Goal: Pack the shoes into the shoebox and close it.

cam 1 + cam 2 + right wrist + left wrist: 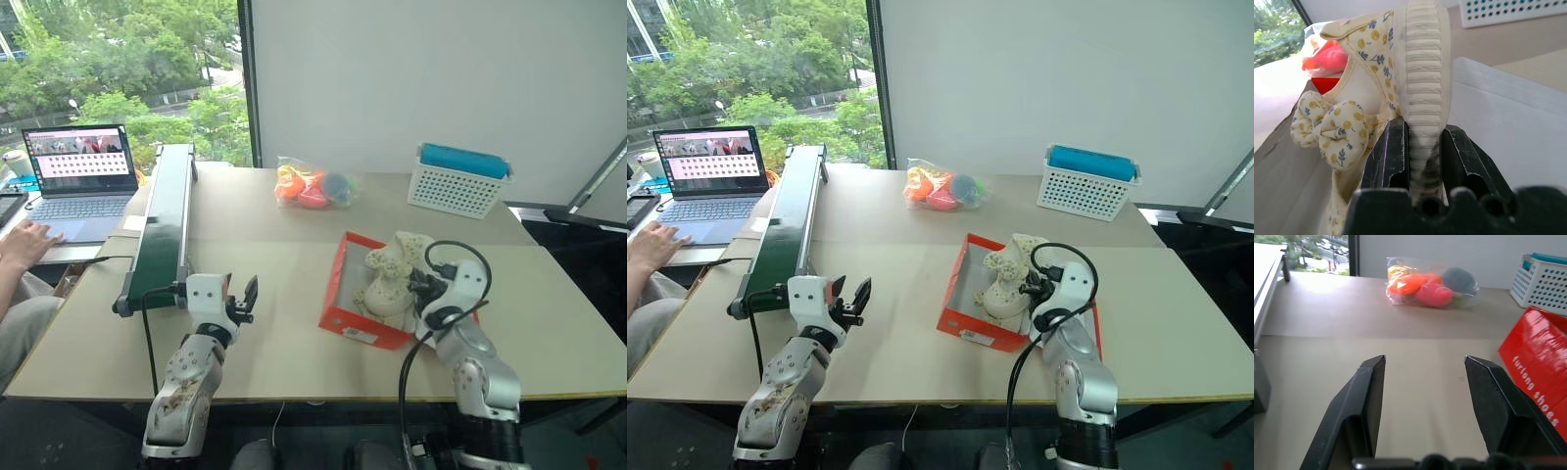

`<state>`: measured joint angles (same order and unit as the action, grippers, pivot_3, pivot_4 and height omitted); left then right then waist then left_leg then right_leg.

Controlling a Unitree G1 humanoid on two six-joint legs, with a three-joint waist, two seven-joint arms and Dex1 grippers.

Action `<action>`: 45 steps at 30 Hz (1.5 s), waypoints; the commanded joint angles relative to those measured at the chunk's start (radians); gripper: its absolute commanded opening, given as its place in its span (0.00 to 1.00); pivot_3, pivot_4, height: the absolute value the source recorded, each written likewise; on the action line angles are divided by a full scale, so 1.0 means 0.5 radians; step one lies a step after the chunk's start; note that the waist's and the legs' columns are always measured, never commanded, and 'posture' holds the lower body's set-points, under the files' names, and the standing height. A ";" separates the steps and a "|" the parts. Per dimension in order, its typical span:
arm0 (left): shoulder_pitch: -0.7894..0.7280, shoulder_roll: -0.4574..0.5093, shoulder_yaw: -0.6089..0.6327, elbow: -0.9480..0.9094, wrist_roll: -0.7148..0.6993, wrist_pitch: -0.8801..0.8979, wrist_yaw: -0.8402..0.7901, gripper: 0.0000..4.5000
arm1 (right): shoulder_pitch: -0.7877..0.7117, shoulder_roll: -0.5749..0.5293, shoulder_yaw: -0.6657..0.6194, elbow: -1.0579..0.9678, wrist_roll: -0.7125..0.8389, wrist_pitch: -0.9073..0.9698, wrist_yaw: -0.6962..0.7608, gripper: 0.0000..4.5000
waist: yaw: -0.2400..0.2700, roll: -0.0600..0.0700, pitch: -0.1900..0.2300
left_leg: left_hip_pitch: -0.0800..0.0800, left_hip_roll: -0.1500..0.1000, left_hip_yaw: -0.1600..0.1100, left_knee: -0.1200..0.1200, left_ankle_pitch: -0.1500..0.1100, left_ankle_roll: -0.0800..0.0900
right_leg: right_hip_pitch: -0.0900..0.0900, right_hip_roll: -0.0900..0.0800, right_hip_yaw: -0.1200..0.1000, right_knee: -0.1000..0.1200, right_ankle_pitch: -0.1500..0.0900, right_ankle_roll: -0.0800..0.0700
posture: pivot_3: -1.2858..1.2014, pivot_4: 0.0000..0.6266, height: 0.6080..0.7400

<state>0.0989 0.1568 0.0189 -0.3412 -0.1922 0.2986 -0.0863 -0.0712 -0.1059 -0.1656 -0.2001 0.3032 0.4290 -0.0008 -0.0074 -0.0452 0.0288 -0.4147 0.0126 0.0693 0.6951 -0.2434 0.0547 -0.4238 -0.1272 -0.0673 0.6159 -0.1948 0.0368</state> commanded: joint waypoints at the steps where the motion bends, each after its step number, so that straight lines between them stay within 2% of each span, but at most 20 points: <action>1: -0.941 0.372 -0.030 0.039 -0.372 0.649 -0.556 0.61 | -1.851 -0.048 -0.201 0.980 0.609 1.117 0.201 0.17 | 0.004 0.000 -0.004 | 0.000 0.000 0.000 0.000 0.000 0.000 | 0.000 0.000 0.000 -0.001 -0.004 -0.007 | 0.52 0.00 0.76; 7: -0.905 0.361 -0.034 0.026 -0.340 0.583 -0.537 0.61 | -1.625 -0.050 -0.066 0.740 0.529 0.843 0.299 0.17 | 0.019 0.002 -0.008 | 0.001 0.002 0.000 -0.001 -0.004 -0.004 | 0.000 -0.001 0.000 -0.002 -0.006 -0.007 | 0.52 0.00 0.76; 13: -0.864 0.252 0.035 0.120 -0.200 0.393 -0.310 0.61 | -1.112 -0.212 0.356 0.176 0.085 0.405 0.572 0.17 | 0.039 0.004 -0.011 | 0.001 0.003 0.000 -0.001 -0.007 -0.005 | 0.000 -0.003 -0.001 -0.003 -0.009 -0.008 | 0.52 0.00 0.76; 16: -0.863 0.207 0.082 0.162 -0.185 0.339 -0.220 0.61 | -0.984 -0.226 0.412 0.064 0.018 0.360 0.587 0.17 | 0.041 0.008 -0.013 | 0.001 0.003 0.000 -0.001 -0.009 -0.005 | 0.000 -0.005 -0.001 -0.004 -0.011 -0.007 | 0.52 0.00 0.76; 17: -0.863 0.196 0.088 0.170 -0.175 0.323 -0.198 0.61 | -0.954 -0.205 0.383 0.032 0.066 0.370 0.550 0.17 | 0.044 0.011 0.017 | 0.001 0.003 0.000 -0.002 -0.009 -0.004 | 0.000 -0.005 -0.001 -0.004 -0.011 -0.007 | 0.52 0.24 0.76; 18: -0.863 0.189 0.091 0.175 -0.171 0.313 -0.189 0.61 | -0.935 -0.193 0.362 0.010 0.102 0.380 0.523 0.17 | 0.042 0.025 0.058 | -0.003 0.007 0.000 -0.002 -0.012 -0.005 | 0.001 -0.007 0.002 -0.004 -0.014 -0.010 | 0.52 0.24 0.76; 19: -0.866 0.186 0.090 0.176 -0.167 0.306 -0.188 0.61 | -0.926 -0.185 0.344 -0.002 0.126 0.392 0.500 0.17 | 0.032 0.037 0.072 | -0.001 0.011 0.001 0.001 -0.015 -0.005 | 0.006 -0.008 0.010 0.002 -0.020 -0.012 | 0.52 0.24 0.76; 21: -0.872 0.189 0.088 0.180 -0.170 0.309 -0.199 0.61 | -0.933 -0.184 0.325 0.001 0.143 0.404 0.479 0.17 | 0.035 0.039 0.101 | -0.009 0.013 -0.001 -0.011 -0.015 -0.005 | -0.006 -0.004 0.005 -0.013 -0.028 -0.005 | 0.52 0.24 0.76; 24: -0.888 0.197 0.084 0.198 -0.167 0.318 -0.214 0.61 | -0.964 -0.198 0.300 0.036 0.139 0.412 0.466 0.17 | 0.052 0.042 0.121 | 0.010 0.011 -0.001 -0.003 -0.015 -0.005 | 0.001 -0.011 0.005 0.006 -0.027 -0.007 | 0.52 0.24 0.76; 29: -0.923 0.204 0.084 0.221 -0.165 0.334 -0.228 0.61 | -1.001 -0.197 0.276 0.075 0.120 0.431 0.454 0.17 | 0.041 0.055 0.164 | 0.009 0.008 0.001 -0.002 -0.017 -0.007 | -0.002 -0.012 0.005 0.008 -0.028 -0.010 | 0.52 0.24 0.76; 40: -0.947 0.218 0.094 0.206 -0.182 0.375 -0.227 0.61 | -1.038 -0.193 0.251 0.111 0.129 0.491 0.432 0.17 | 0.025 0.054 0.200 | 0.011 0.009 0.001 0.000 -0.017 -0.007 | -0.003 -0.009 0.003 0.011 -0.027 -0.010 | 0.52 0.24 0.76; 45: -0.959 0.218 0.098 0.210 -0.186 0.391 -0.227 0.61 | -1.055 -0.207 0.248 0.120 0.126 0.512 0.455 0.17 | 0.015 0.051 0.215 | 0.002 0.007 0.003 0.000 -0.016 -0.006 | -0.004 -0.008 0.003 0.016 -0.026 -0.011 | 0.52 0.24 0.76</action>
<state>0.0529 0.2003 0.0171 -0.2604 -0.1269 0.2485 -0.0882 -0.0658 -0.1721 0.0182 -0.2591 0.1627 0.2903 0.1197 0.0003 -0.0195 0.1361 -0.4145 0.0161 0.0709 0.6955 -0.2514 0.0518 -0.4273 -0.1309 -0.0660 0.6244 -0.2076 0.0312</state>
